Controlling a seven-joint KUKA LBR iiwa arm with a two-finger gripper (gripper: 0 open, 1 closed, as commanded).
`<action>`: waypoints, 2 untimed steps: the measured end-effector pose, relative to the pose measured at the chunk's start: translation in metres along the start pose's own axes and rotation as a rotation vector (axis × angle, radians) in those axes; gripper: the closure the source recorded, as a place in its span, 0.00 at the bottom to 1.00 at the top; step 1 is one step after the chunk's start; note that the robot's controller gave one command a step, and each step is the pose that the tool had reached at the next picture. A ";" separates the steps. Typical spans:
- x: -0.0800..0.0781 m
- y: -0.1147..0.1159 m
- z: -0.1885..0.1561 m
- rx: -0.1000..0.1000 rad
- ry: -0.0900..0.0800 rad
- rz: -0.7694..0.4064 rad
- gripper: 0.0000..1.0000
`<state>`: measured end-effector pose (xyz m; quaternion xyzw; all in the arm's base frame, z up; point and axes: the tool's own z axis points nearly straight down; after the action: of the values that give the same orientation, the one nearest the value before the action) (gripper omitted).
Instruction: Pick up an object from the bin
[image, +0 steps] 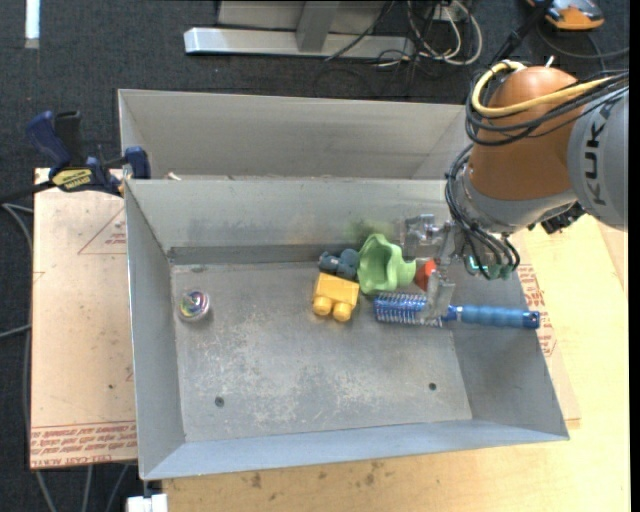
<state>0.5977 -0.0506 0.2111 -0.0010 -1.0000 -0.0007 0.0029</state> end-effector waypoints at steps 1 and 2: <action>-0.013 0.003 0.088 0.000 -0.012 0.079 0.00; -0.049 -0.030 0.141 -0.002 -0.003 -0.076 0.00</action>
Offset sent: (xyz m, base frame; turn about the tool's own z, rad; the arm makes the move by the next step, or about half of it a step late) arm 0.0160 0.0042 -0.1411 0.1088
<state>0.6454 -0.0801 0.0694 0.0368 -0.9993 -0.0018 0.0012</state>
